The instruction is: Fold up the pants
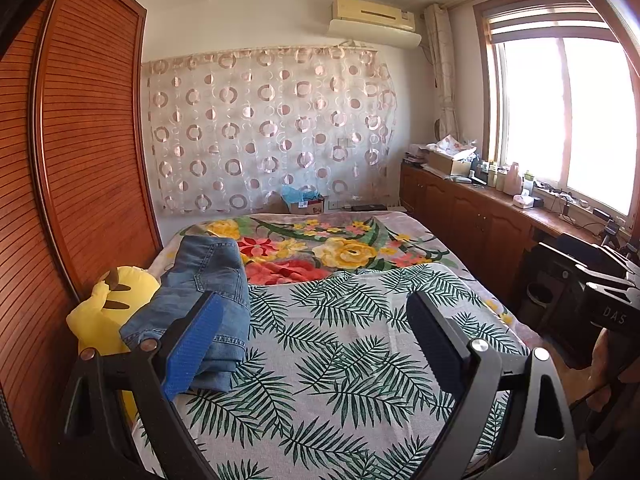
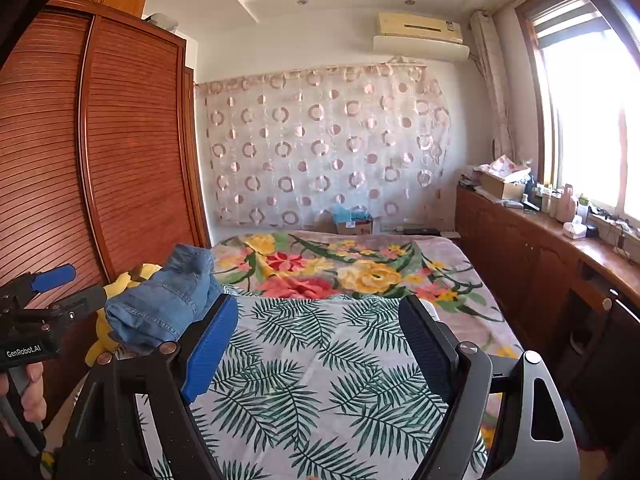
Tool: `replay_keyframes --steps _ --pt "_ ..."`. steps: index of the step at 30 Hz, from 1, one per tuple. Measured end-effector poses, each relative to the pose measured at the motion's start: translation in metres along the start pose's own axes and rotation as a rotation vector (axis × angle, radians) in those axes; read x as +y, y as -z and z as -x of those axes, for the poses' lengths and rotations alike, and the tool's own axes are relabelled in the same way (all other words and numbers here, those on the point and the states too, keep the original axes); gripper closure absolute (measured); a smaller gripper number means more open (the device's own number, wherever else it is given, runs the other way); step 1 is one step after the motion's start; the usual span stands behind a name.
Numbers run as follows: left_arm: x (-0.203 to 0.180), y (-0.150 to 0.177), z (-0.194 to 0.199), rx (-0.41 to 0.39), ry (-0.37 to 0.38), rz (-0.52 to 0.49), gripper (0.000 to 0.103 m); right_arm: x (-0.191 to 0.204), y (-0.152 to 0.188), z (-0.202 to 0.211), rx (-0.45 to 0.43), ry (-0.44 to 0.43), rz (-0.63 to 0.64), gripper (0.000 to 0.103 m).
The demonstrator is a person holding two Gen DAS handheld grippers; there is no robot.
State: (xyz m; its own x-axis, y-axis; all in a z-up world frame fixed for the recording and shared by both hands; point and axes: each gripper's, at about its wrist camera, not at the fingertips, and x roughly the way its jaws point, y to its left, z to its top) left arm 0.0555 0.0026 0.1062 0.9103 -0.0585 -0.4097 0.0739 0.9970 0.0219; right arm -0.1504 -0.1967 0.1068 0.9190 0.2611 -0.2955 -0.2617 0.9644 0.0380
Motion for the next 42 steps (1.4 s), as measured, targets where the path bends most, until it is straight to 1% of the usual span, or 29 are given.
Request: replay_keyframes --steps 42 --pt "-0.0011 0.0039 0.0009 -0.004 -0.004 0.001 0.009 0.0005 0.0020 0.0013 -0.009 -0.001 0.005 0.019"
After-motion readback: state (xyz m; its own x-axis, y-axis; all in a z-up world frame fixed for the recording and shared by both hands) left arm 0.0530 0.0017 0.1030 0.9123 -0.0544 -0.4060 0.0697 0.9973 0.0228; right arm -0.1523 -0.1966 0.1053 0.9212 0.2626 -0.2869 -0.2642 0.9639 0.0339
